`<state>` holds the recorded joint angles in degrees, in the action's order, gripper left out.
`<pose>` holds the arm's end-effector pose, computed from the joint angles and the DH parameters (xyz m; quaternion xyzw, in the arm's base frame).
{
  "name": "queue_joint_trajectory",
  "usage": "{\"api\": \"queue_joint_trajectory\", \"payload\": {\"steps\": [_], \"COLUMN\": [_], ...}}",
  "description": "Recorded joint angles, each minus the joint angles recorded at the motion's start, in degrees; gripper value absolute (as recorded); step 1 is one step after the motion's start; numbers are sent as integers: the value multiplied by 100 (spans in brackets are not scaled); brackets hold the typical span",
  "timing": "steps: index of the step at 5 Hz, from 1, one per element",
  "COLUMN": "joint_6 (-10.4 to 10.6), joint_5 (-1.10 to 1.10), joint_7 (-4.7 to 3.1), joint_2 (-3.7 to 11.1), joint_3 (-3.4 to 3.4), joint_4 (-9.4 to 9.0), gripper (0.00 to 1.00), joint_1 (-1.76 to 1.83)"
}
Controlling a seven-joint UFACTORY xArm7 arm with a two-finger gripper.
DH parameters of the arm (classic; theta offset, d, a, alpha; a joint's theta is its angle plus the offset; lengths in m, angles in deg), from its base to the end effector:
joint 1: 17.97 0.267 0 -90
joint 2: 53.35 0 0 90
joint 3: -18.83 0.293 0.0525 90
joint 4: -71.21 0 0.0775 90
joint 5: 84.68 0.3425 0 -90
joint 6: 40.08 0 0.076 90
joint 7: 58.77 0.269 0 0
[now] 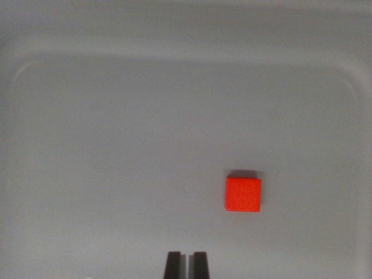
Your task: Reach red block
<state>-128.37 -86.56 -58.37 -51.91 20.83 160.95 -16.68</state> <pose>0.4803 0.0188 0.3570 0.9995 0.0257 0.0006 0.0159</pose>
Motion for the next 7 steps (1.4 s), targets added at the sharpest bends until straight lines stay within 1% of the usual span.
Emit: {"api": "queue_joint_trajectory", "payload": {"steps": [4,5,6,7], "joint_6": [58,137,137,246], "joint_5": [4,10,10,18], "joint_7": [-1,-2,-2,-3], "joint_2": [15,36,36,65], "joint_3": [-6,-14,-14,-26], "joint_4": [-42,-99,-99,-178], "gripper": [0,0,0,0], "joint_1": [-8,-19,-19,-34]}}
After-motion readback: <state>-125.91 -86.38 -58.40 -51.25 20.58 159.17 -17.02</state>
